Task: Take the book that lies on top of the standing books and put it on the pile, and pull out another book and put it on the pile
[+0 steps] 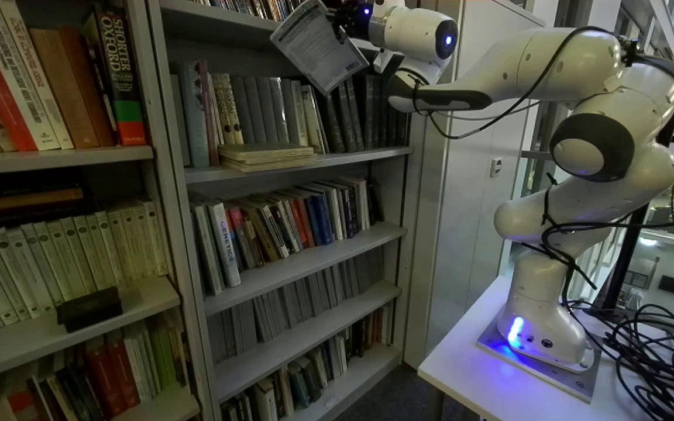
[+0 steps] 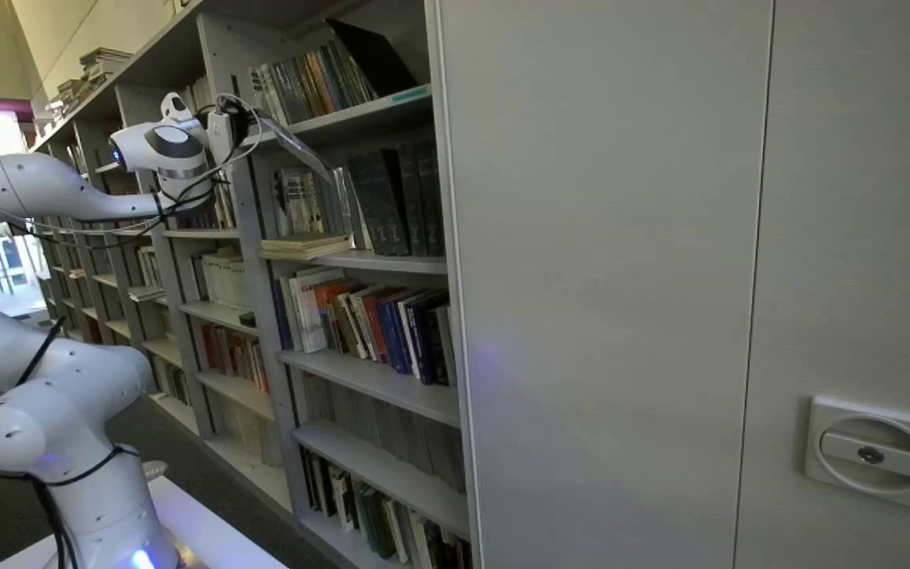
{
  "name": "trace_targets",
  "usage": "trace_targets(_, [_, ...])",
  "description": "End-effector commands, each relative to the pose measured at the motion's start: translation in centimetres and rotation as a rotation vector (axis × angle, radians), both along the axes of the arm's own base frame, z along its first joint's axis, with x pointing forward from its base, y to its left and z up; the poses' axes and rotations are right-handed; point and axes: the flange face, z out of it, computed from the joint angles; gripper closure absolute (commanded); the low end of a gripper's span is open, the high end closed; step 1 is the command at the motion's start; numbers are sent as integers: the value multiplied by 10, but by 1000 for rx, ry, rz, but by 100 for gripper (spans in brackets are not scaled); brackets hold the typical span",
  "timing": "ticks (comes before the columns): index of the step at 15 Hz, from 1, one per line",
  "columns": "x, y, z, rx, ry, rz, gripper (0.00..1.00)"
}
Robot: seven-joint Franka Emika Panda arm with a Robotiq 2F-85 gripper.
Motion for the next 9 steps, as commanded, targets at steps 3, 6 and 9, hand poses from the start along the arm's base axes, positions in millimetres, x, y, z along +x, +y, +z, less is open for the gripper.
trace_targets(3, [-18,39,47,-121,-110,42,98])
trace_targets(6, [-31,59,66,-230,-157,55,98])
trace_targets(9, [-44,77,82,-330,-211,52,98])
